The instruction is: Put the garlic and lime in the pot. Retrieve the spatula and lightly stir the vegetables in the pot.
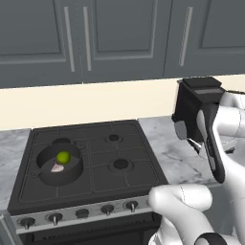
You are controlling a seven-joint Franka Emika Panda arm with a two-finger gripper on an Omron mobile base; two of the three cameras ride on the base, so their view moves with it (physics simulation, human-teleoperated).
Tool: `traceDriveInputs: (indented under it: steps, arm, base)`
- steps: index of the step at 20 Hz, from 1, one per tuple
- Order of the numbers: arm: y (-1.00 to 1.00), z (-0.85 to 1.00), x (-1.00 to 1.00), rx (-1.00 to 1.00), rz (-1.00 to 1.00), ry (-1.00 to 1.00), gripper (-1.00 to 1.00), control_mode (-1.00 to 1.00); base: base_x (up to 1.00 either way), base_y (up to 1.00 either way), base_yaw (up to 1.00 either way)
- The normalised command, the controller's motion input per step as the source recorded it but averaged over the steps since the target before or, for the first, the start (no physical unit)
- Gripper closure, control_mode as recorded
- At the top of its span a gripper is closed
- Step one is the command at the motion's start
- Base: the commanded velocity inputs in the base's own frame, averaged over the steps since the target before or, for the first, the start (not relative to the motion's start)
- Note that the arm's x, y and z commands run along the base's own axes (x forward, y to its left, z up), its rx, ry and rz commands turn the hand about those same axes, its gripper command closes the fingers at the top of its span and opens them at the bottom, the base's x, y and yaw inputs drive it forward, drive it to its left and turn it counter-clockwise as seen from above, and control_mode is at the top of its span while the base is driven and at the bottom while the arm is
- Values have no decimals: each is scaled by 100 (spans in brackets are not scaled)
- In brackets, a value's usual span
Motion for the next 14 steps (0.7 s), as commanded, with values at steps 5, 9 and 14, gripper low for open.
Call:
traceDriveInputs:
  steps: [5,9,14]
  arm:
    - [0,0,0,0,0,0,100,100]
    - [0,0,0,0,0,0,100,100]
    - [0,0,0,0,0,0,100,100]
  base:
    - [-67,76,-1]
    - [31,100,-8]
    - [25,91,-11]
